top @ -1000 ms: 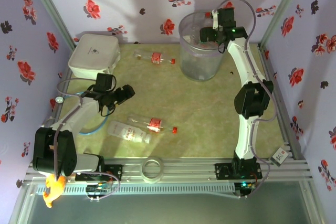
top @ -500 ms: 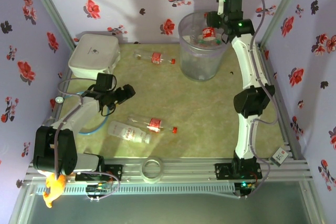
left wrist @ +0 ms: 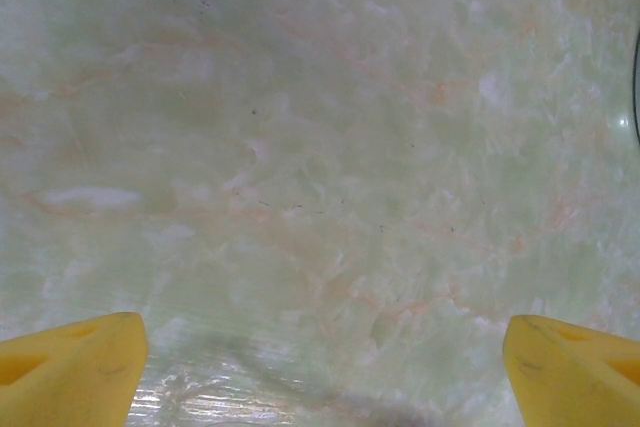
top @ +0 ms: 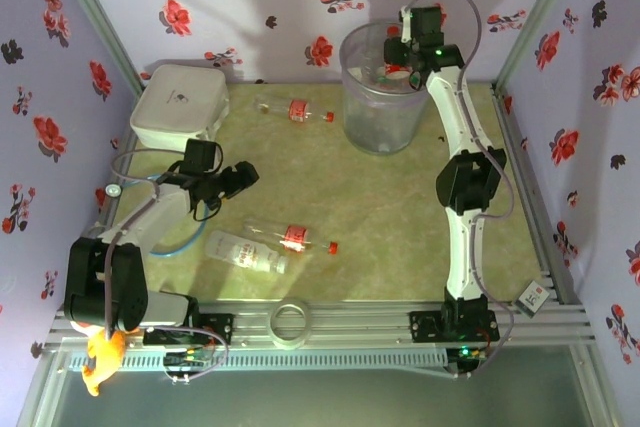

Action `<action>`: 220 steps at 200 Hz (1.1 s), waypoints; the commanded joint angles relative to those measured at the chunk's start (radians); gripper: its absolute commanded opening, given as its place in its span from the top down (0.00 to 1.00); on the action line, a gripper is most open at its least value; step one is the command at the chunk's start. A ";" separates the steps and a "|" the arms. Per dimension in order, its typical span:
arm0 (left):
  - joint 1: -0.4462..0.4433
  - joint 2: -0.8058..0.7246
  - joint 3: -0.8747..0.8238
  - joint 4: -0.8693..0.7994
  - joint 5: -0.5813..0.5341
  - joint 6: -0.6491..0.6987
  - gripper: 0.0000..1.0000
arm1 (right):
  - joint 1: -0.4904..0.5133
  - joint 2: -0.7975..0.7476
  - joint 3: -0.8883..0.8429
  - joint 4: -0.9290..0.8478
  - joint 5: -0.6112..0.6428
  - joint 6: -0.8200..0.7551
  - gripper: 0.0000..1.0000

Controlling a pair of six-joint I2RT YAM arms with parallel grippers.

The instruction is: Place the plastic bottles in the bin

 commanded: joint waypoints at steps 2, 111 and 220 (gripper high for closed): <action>-0.009 0.013 0.024 0.000 0.014 0.013 0.07 | -0.005 -0.018 -0.070 -0.034 -0.002 0.012 0.47; -0.234 0.028 0.275 -0.381 -0.077 0.466 0.00 | 0.003 -0.332 -0.162 -0.010 -0.069 0.011 0.22; -0.626 0.282 0.524 -0.762 -0.130 1.120 0.00 | -0.001 -0.892 -1.060 0.202 -0.148 0.140 0.22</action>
